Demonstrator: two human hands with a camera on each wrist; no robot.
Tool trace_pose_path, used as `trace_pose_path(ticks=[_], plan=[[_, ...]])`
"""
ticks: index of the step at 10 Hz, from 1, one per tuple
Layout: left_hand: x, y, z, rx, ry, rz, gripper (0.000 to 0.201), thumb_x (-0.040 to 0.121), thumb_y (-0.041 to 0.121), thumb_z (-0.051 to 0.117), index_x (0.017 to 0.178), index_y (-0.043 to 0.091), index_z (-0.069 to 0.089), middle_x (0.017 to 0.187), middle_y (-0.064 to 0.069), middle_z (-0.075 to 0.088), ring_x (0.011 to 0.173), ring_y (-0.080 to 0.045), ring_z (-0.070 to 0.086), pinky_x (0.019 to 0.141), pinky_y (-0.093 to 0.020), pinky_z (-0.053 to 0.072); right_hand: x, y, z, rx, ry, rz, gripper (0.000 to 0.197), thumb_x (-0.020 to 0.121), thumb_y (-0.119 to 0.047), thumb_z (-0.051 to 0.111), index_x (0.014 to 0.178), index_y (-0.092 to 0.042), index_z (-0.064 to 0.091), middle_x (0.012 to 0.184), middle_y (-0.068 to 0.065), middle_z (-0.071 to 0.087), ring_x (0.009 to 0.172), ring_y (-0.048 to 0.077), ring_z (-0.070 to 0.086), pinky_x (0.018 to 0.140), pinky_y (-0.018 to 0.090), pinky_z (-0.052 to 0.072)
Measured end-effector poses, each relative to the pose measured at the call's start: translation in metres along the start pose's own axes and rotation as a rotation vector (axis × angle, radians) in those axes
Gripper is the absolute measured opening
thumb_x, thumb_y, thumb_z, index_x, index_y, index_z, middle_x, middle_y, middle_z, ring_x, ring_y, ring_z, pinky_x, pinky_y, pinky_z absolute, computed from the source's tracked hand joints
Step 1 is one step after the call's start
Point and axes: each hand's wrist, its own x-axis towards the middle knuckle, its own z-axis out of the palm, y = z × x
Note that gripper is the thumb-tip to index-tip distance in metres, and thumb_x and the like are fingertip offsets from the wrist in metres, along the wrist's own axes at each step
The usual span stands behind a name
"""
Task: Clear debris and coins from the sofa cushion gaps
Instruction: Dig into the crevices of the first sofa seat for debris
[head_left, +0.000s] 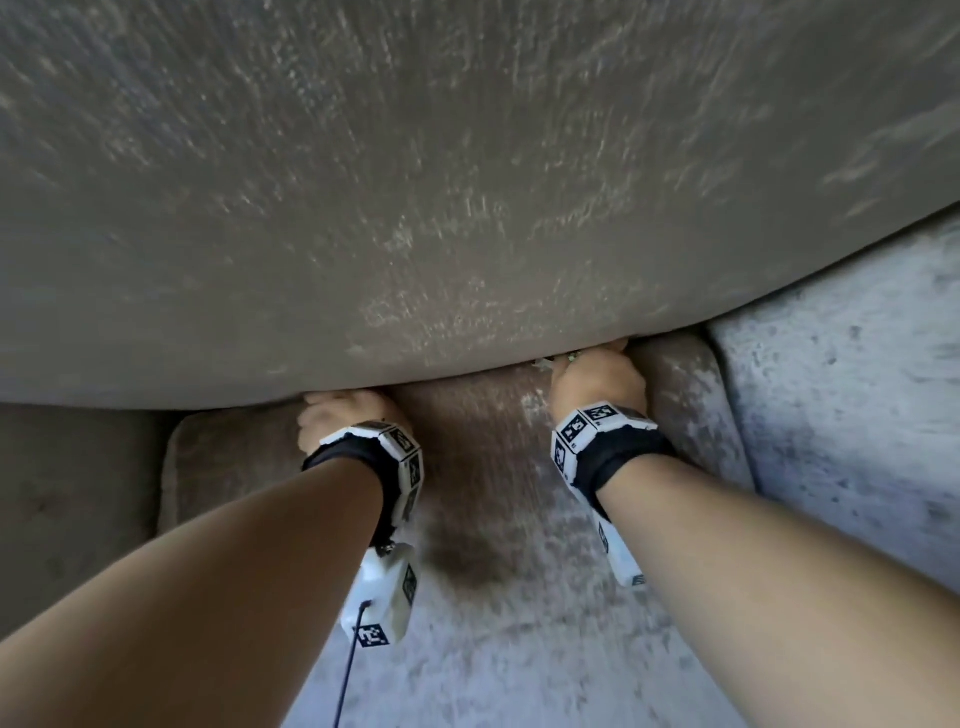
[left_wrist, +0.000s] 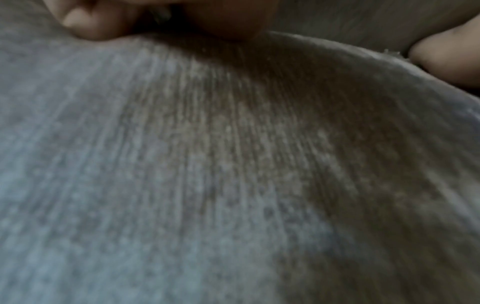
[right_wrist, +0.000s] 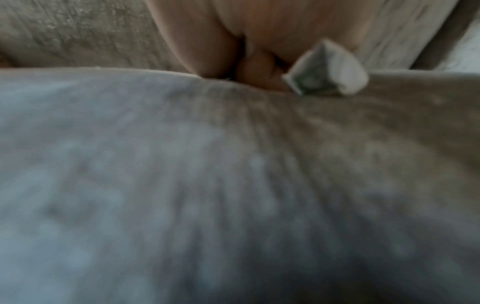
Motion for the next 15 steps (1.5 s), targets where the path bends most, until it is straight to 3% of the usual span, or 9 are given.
trace_pose_path(ticks=[1, 3, 5, 6, 8, 9, 12, 13, 15], plan=[[-0.004, 0.000, -0.013, -0.034, 0.085, -0.043, 0.055, 0.097, 0.020, 0.040, 0.139, -0.014, 0.031, 0.141, -0.030, 0.041, 0.129, -0.043, 0.044, 0.102, -0.049, 0.040, -0.002, 0.004, -0.004, 0.053, 0.025, -0.024, 0.049, 0.093, -0.037, 0.047, 0.125, 0.000, 0.041, 0.111, 0.020, 0.066, 0.101, 0.039, 0.064, 0.070, 0.036, 0.045], [-0.008, -0.029, -0.030, -0.058, 0.157, 0.069, 0.044, 0.094, 0.037, 0.038, 0.104, 0.004, 0.066, 0.114, -0.021, 0.066, 0.105, -0.040, 0.063, 0.087, -0.040, 0.048, -0.029, 0.029, -0.038, 0.312, 0.083, 0.004, 0.034, 0.093, -0.027, 0.040, 0.110, -0.003, 0.057, 0.113, 0.022, 0.064, 0.104, 0.038, 0.060, 0.075, 0.034, 0.042], [-0.061, -0.027, -0.039, -0.068, 0.163, 0.232, 0.047, 0.101, 0.029, 0.032, 0.107, -0.002, 0.066, 0.115, -0.026, 0.065, 0.108, -0.041, 0.061, 0.090, -0.039, 0.047, -0.063, 0.085, -0.079, 0.342, 0.067, 0.059, 0.036, 0.094, -0.035, 0.030, 0.084, -0.013, 0.058, 0.087, 0.012, 0.058, 0.077, 0.029, 0.048, 0.067, 0.030, 0.035], [-0.090, -0.016, -0.033, -0.052, 0.092, 0.286, 0.029, 0.094, 0.015, 0.045, 0.116, 0.005, 0.062, 0.121, -0.021, 0.063, 0.113, -0.038, 0.059, 0.092, -0.038, 0.047, -0.073, 0.116, -0.095, 0.342, 0.090, 0.046, 0.043, 0.095, -0.026, 0.031, 0.091, -0.003, 0.066, 0.092, 0.017, 0.063, 0.078, 0.031, 0.048, 0.069, 0.031, 0.035], [-0.157, 0.024, -0.010, 0.010, 0.020, 0.648, 0.029, 0.095, 0.021, 0.042, 0.108, 0.011, 0.066, 0.113, -0.015, 0.067, 0.104, -0.036, 0.063, 0.087, -0.035, 0.048, -0.103, 0.193, -0.112, 0.459, 0.038, 0.048, 0.029, 0.087, -0.013, 0.043, 0.090, -0.017, 0.072, 0.091, 0.011, 0.072, 0.075, 0.037, 0.063, 0.069, 0.037, 0.054], [-0.196, 0.049, 0.004, 0.086, 0.040, 0.787, 0.038, 0.101, 0.033, 0.034, 0.107, 0.009, 0.063, 0.112, -0.016, 0.066, 0.103, -0.035, 0.062, 0.085, -0.035, 0.047, -0.120, 0.234, -0.106, 0.584, 0.052, 0.020, 0.029, 0.086, -0.008, 0.048, 0.079, -0.025, 0.071, 0.084, 0.004, 0.074, 0.070, 0.022, 0.068, 0.066, 0.032, 0.054], [-0.267, 0.077, 0.085, 0.431, -0.016, 1.054, 0.047, 0.103, 0.040, 0.025, 0.118, 0.014, 0.061, 0.113, -0.016, 0.066, 0.102, -0.034, 0.063, 0.083, -0.036, 0.048, -0.175, 0.323, -0.069, 0.873, 0.134, 0.365, 0.055, 0.087, -0.047, 0.025, 0.056, -0.007, 0.047, 0.044, 0.000, 0.048, 0.049, 0.027, 0.053, 0.048, 0.025, 0.041], [-0.284, 0.088, 0.100, 0.558, -0.059, 1.080, 0.029, 0.100, 0.019, 0.038, 0.118, 0.013, 0.059, 0.114, -0.016, 0.064, 0.100, -0.034, 0.063, 0.076, -0.034, 0.046, -0.188, 0.351, -0.054, 0.912, 0.076, 0.489, 0.045, 0.091, -0.029, 0.034, 0.062, -0.001, 0.055, 0.063, 0.013, 0.065, 0.060, 0.031, 0.066, 0.064, 0.039, 0.058], [-0.302, 0.107, 0.111, 0.654, -0.048, 1.100, 0.031, 0.094, 0.009, 0.045, 0.120, 0.014, 0.061, 0.112, -0.013, 0.065, 0.095, -0.032, 0.062, 0.078, -0.036, 0.049, -0.218, 0.378, -0.034, 0.886, 0.099, 0.548, 0.025, 0.089, -0.017, 0.043, 0.079, -0.020, 0.067, 0.080, 0.013, 0.068, 0.076, 0.035, 0.062, 0.067, 0.035, 0.052]])
